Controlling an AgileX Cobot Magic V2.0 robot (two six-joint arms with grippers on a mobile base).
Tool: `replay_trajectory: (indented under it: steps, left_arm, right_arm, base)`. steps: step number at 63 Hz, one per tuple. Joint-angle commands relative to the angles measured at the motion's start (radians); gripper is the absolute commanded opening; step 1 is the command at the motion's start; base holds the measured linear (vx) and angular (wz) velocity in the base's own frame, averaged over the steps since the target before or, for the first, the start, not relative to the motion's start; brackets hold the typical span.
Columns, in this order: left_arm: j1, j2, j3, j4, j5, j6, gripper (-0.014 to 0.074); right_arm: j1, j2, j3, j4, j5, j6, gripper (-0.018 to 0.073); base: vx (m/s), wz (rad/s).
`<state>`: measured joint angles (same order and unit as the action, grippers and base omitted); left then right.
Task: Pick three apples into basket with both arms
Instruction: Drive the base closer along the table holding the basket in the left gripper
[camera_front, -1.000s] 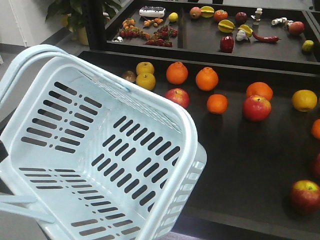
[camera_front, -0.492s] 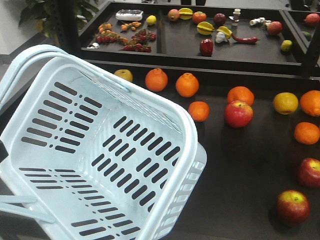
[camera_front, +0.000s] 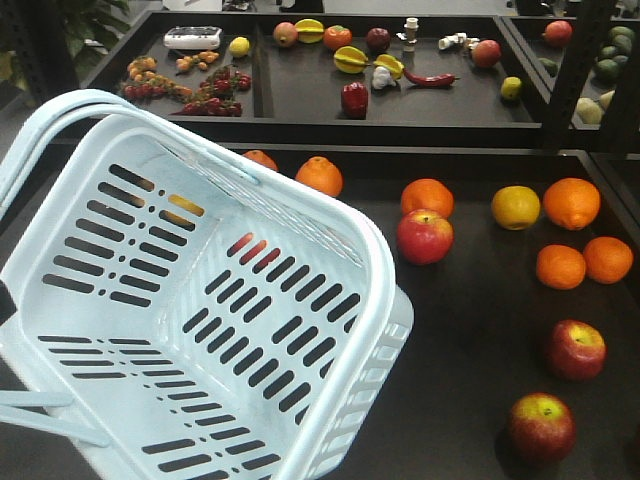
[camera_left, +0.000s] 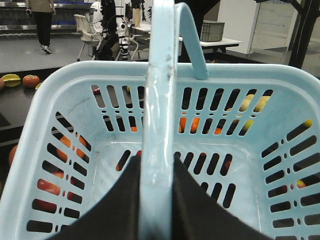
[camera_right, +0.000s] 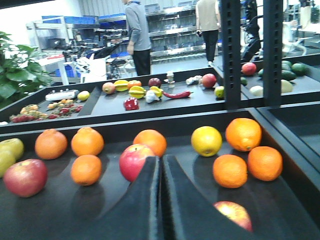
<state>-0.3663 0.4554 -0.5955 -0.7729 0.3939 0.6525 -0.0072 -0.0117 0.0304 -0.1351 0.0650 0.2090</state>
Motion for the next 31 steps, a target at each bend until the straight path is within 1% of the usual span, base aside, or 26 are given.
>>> replay_trajectory:
  steps: [1,31]
  left_arm:
    - [-0.004,0.005,-0.029,-0.043,-0.086,-0.013,-0.0006]
    - [-0.004,0.005,-0.029,-0.043,-0.086,-0.013,-0.0006]
  right_arm:
    - [-0.005,-0.012,0.011,-0.003,-0.071,-0.008,-0.0005]
    - [-0.005,-0.012,0.011,-0.003,-0.071,-0.008,-0.0005]
  base:
    - [0.09,-0.17]
    - [0.08,-0.14]
